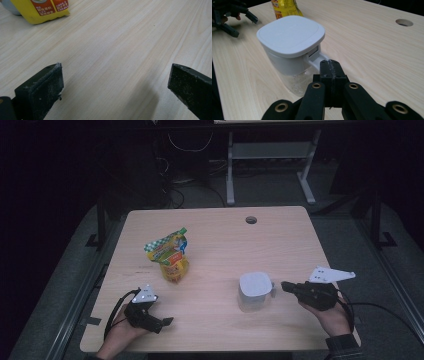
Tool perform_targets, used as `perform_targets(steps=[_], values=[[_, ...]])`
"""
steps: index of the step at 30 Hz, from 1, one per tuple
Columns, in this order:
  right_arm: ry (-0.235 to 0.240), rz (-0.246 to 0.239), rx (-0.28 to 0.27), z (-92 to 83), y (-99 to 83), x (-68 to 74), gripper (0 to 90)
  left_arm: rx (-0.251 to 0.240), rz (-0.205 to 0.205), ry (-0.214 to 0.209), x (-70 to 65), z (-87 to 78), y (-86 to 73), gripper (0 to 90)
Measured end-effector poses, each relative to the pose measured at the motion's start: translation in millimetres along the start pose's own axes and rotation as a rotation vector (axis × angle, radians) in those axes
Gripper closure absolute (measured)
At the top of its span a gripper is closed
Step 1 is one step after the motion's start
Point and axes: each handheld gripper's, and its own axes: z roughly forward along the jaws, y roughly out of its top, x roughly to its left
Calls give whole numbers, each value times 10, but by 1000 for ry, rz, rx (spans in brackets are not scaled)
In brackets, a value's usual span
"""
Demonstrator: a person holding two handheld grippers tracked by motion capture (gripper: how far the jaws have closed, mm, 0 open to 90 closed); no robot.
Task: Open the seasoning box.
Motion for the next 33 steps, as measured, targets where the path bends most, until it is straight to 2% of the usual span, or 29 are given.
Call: perform_targets(steps=[5, 7, 11, 16, 24, 33], values=[[-1, -3, -9, 39, 62, -4, 900, 0, -28, -14, 9, 18, 0, 0], [4, 4, -18, 44, 95, -10, 900, 13, -25, -11, 19, 14, 4, 0], [12, 13, -41, 55, 177, -31, 900, 9, -26, -7, 8, 19, 5, 0], [29, 4, -46, 93, 266, -31, 900, 13, -13, -2, -3, 23, 5, 0], [46, -19, -69, 95, 427, -4, 900, -9, -31, 0, 6, 24, 10, 0], [83, -38, -55, 105, 430, 58, 900, -17, -22, 21, 3, 0, 7, 0]])
